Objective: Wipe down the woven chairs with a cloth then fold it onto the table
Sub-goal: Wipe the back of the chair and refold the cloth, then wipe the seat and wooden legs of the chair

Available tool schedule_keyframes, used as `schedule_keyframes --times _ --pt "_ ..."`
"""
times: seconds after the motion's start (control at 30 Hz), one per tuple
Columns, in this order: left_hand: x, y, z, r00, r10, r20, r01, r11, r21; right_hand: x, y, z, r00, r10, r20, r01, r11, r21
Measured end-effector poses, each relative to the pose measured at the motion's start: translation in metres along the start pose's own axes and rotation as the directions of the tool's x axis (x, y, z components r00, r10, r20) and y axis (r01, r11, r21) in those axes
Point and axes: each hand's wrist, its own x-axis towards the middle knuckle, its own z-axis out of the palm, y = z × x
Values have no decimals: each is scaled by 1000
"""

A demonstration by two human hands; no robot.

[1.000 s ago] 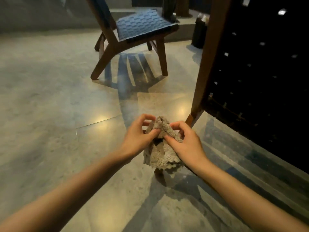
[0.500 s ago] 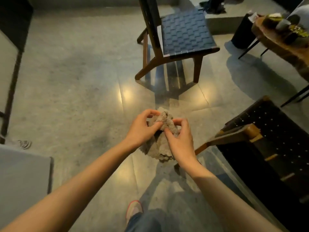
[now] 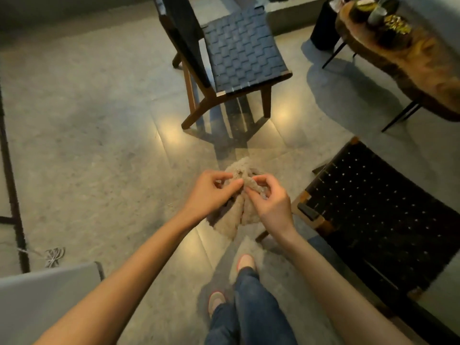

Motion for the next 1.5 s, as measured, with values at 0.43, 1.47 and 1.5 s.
schedule_keyframes --times 0.43,1.47,1.5 --pt "258 50 5 915 13 404 -120 963 241 204 0 -74 953 177 -244 -221 961 -168" --pt "585 180 90 -113 51 992 -923 365 -124 309 -31 -28 -56 530 -846 -481 728 488" --pt "581 182 102 -126 46 991 -926 353 -134 305 -25 -27 -83 543 -835 -460 723 516"
